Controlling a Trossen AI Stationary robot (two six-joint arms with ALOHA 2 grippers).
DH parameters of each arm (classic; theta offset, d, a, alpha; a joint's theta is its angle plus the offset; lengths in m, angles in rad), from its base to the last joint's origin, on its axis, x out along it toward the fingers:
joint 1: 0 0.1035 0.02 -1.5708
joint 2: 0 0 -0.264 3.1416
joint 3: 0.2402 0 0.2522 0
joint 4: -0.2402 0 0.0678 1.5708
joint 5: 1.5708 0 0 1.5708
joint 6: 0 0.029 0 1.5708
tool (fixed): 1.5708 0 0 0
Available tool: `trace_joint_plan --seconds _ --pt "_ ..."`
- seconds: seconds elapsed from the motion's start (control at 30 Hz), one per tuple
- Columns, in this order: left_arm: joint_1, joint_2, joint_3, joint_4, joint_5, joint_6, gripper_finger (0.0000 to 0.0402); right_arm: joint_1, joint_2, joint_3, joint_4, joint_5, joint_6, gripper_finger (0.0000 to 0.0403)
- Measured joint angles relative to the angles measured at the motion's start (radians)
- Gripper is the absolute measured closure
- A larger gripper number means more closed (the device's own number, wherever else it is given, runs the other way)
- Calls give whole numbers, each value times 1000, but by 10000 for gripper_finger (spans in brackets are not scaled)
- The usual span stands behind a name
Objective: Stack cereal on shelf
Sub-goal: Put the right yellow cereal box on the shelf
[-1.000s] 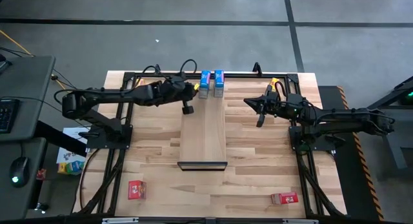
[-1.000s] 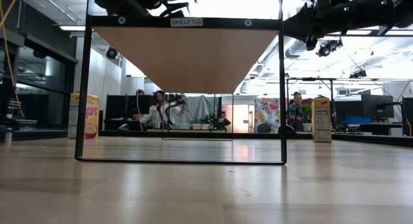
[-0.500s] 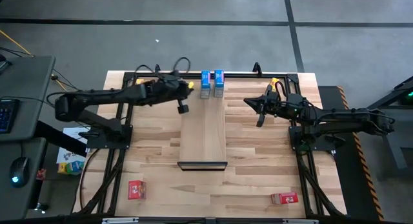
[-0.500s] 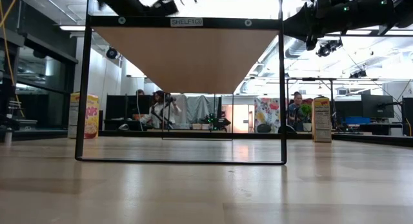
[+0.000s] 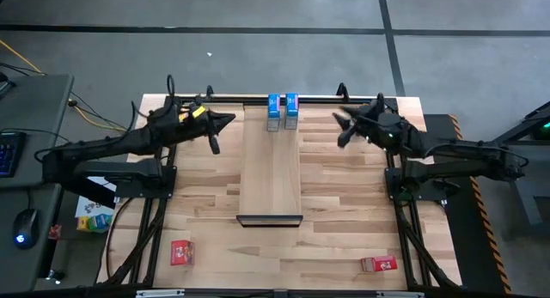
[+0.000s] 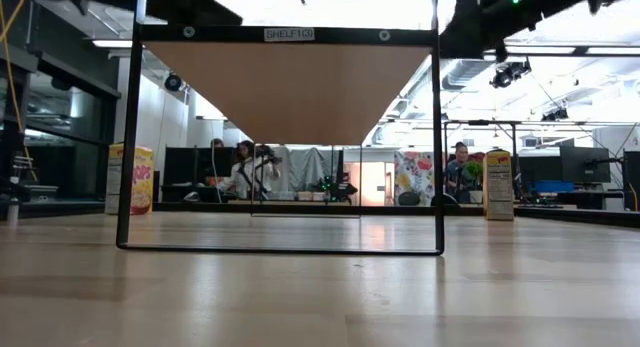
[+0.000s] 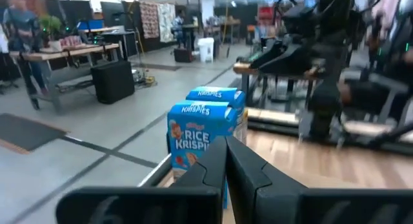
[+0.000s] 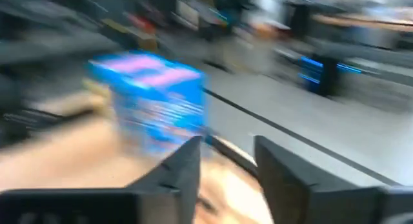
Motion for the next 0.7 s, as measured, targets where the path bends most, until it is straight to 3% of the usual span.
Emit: trace_joint_plan --seconds 0.13,0.27,0.47,0.7 --pt "0 -10 -50 64 -1 -66 402 -46 71 116 -357 298 174 158" --pt "-1 -5 -57 64 -1 -106 402 -111 134 136 -587 349 480 99" --pt "-1 -4 -57 52 0 -109 402 -205 212 48 -580 423 744 71" --pt "-1 -5 -57 58 1 -106 402 -250 272 29 -511 425 824 71"
